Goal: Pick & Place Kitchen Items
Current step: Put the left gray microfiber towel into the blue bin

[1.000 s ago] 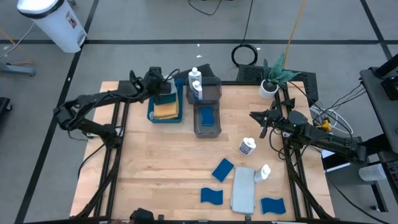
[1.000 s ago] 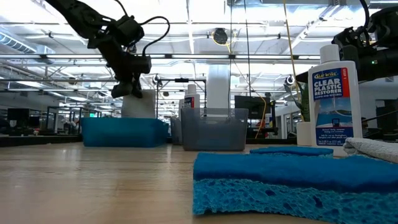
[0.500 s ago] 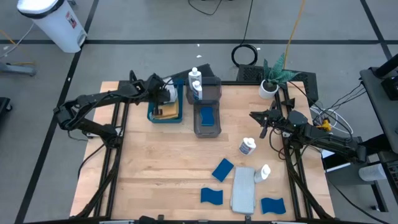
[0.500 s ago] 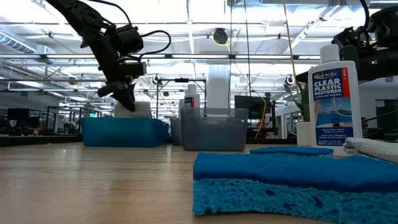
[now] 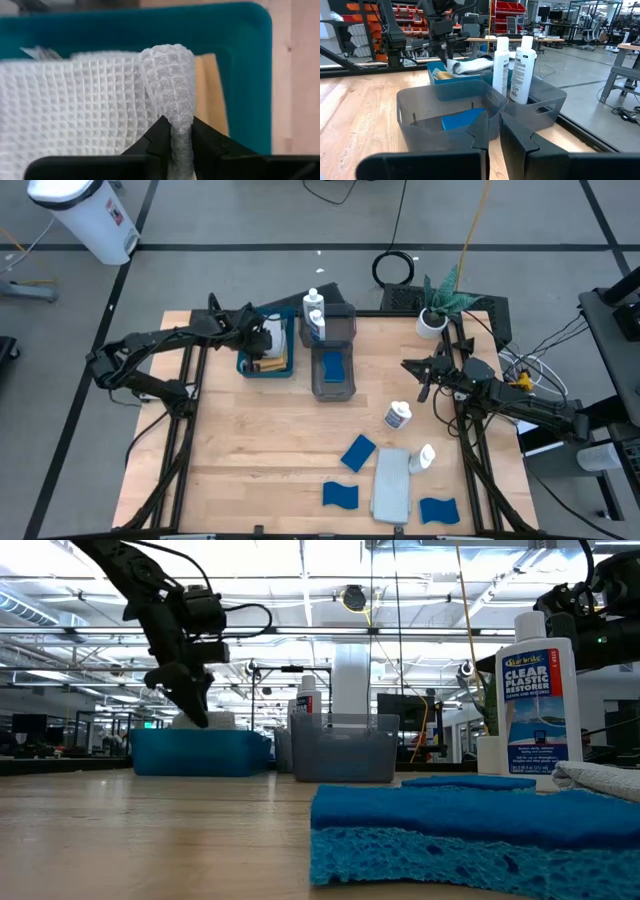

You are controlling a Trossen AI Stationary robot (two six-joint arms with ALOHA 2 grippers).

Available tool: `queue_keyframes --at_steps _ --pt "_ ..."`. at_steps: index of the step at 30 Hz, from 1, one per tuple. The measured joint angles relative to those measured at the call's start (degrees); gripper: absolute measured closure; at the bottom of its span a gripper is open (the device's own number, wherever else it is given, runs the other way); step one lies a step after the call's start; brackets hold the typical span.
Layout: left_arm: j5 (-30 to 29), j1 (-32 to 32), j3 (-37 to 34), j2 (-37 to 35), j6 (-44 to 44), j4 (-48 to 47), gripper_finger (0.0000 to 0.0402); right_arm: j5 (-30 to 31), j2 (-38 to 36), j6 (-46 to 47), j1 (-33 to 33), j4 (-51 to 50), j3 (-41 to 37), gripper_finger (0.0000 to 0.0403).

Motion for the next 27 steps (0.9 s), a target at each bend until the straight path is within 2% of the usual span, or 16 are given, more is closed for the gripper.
queue_keyframes --at_steps 10,18,22,27 --pt "-0.1 0.0 -3.9 0.0 -5.5 0.8 0.0289 0.0 0.0 0.0 0.0 0.0 0.0 0.0383" --pt "-6.0 -2.1 -4.4 0.0 -13.6 0.8 0.0205 0.0 0.0 0.0 0.0 0.0 0.0 0.0383" --pt "-6.2 -3.9 -4.4 0.0 -15.5 0.8 0.0164 0.0 0.0 0.0 0.0 0.0 0.0 0.0383" --pt "-6.2 -5.8 -3.2 0.0 -16.8 0.3 0.0132 0.0 0.0 0.0 0.0 0.0 0.0 0.0383"
